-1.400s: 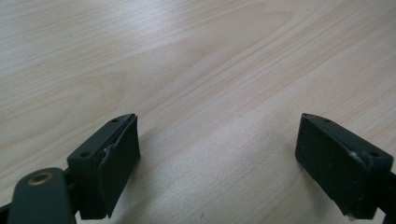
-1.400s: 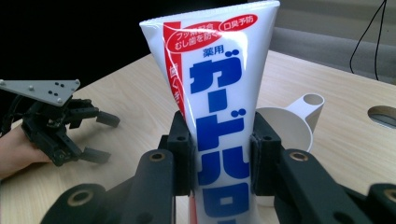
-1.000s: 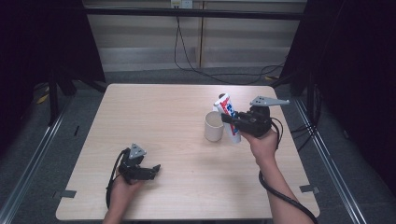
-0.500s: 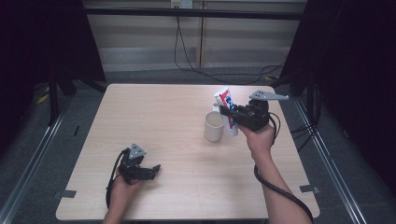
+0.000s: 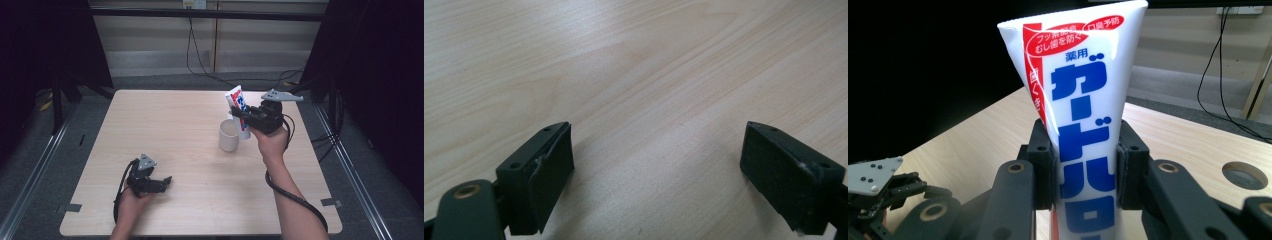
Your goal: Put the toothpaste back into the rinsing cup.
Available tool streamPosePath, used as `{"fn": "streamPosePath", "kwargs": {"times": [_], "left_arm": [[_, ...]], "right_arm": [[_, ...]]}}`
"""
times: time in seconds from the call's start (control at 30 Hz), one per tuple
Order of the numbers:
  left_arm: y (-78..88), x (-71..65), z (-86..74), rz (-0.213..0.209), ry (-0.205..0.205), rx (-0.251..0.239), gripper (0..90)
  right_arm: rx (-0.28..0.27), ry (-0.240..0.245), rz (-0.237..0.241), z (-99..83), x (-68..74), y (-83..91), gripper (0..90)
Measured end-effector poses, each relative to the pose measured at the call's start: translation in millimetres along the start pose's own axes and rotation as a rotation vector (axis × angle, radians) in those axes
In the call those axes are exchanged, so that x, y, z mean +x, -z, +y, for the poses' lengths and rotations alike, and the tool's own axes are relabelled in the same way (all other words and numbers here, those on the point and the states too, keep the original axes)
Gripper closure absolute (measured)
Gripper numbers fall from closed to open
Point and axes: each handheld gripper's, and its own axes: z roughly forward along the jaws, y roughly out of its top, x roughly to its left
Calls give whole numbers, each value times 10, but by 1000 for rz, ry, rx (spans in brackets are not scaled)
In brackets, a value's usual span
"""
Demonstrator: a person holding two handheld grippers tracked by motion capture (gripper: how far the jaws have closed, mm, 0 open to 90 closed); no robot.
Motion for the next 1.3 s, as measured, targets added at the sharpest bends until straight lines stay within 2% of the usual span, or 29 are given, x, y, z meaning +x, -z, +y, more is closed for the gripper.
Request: {"fn": "streamPosePath", "kwargs": {"times": [0.7,0.97,1.3], "left_arm": [[1,1,1,0,-1,1,136],[1,-1,0,5,1,-1,136],[0,0,0,-2,2,-1,136]], "right_arm": [[7,-26,-47,-15,-116,-157,676],[4,-11,-59,19,-103,-246,674],[-4,-29,-78,-7,-138,-354,671]]}}
